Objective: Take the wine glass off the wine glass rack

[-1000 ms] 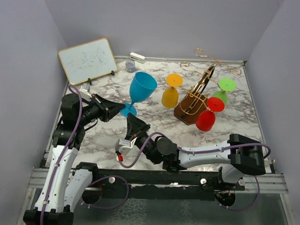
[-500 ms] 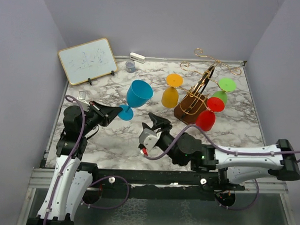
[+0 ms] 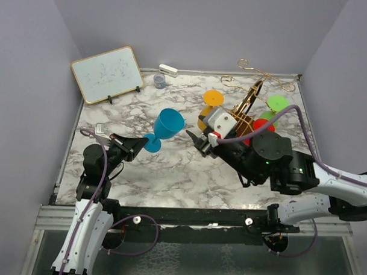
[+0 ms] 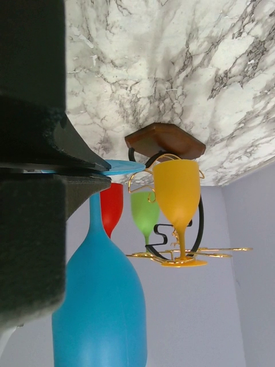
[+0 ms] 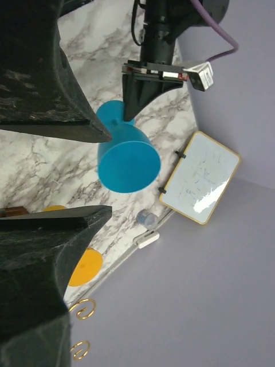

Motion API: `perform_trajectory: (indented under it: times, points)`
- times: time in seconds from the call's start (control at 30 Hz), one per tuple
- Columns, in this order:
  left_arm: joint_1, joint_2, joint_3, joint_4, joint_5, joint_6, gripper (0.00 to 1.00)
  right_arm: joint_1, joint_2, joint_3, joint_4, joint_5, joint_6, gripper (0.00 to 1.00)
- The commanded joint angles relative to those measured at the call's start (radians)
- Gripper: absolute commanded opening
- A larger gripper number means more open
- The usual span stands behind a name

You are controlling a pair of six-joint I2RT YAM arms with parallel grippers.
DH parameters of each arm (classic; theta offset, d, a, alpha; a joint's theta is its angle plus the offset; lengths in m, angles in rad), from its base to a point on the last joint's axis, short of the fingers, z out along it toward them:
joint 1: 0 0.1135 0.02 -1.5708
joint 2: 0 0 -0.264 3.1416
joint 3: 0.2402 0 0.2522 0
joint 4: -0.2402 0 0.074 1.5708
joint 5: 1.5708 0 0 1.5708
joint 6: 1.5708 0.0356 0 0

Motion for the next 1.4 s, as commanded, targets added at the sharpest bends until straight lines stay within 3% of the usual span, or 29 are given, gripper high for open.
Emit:
perform_trajectory:
  times: [0.0, 0.17, 0.33, 0.4, 0.47, 0.53, 0.7, 0.93, 1.37]
  points:
    - [0.002, -0.054, 0.031, -0.014, -0.046, 0.071, 0.00, -0.086, 0.188, 0.173, -0.040, -0.010, -0.034, 0.48]
    - [0.002, -0.074, 0.088, -0.129, -0.066, 0.148, 0.00, -0.326, 0.432, 0.571, -0.176, -0.313, 0.113, 0.46]
    - [0.002, -0.061, 0.129, -0.158, -0.063, 0.188, 0.00, -0.562, 0.711, 1.105, -0.490, -0.754, 0.368, 0.46]
    - [0.002, -0.054, 0.139, -0.161, -0.064, 0.192, 0.00, -0.662, 0.698, 1.069, -0.463, -0.947, 0.463, 0.45]
    - [0.002, -0.052, 0.143, -0.160, -0.064, 0.193, 0.00, -0.752, 0.637, 0.922, -0.395, -1.131, 0.529, 0.45]
    - [0.002, -0.053, 0.143, -0.158, -0.066, 0.193, 0.00, -0.801, 0.606, 0.843, -0.406, -1.203, 0.533, 0.45]
    - [0.002, -0.059, 0.119, -0.136, -0.059, 0.171, 0.00, -0.804, 0.577, 0.784, -0.516, -1.231, 0.471, 0.45]
    - [0.002, -0.063, 0.104, -0.121, -0.051, 0.158, 0.00, -0.803, 0.517, 0.647, -0.528, -1.208, 0.427, 0.44]
    - [0.003, -0.055, 0.120, -0.124, -0.057, 0.161, 0.00, -0.801, 0.551, 0.593, -0.552, -1.216, 0.402, 0.40]
